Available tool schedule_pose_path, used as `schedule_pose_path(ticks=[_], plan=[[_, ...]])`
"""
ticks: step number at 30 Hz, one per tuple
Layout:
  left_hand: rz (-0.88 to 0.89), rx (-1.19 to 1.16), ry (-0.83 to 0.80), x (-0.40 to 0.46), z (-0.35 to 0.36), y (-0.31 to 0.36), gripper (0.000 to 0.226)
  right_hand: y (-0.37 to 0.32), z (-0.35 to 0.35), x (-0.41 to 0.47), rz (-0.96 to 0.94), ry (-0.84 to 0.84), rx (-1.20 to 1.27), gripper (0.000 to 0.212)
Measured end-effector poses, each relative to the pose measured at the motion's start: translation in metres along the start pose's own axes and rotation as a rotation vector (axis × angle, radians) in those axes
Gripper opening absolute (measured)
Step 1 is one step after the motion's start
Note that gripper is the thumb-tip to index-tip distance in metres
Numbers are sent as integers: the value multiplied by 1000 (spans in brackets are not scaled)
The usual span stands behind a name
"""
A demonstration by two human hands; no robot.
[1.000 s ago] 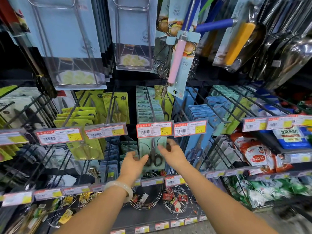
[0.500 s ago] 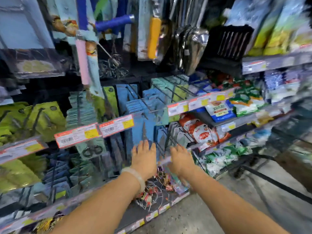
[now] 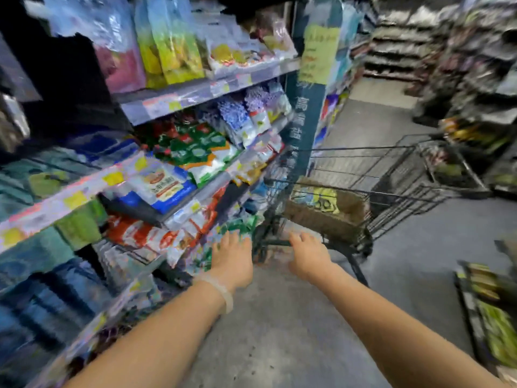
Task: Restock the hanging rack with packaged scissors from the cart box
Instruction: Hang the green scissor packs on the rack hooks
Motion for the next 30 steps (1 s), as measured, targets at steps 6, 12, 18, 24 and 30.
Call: schedule_pose_path(ticks=[6,12,18,24,30], plan=[[168,-14,-97,69,28,89,71,100,19,24,196,-31,31,60],[218,-13,-120,177,53,132,68,166,34,108,279,-66,45,50],[255,-17,-136,323,51,161,71,218,22,235,353,-61,69,54],[252,-87,-206,436,66,186,68,272,25,335,448,-36,192,51],[250,-67,-282,521,117,212,66,348,83,417,573,-141,279,53]])
Point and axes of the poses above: each hand's wrist, its own x-axis towards the middle knuckle, its own z-axis out of the palm, y = z × x, the point moved 10 cm from there along x, towards the middle knuckle, and after that the axes turned 13 degrees about y, right-handed, at the moved point
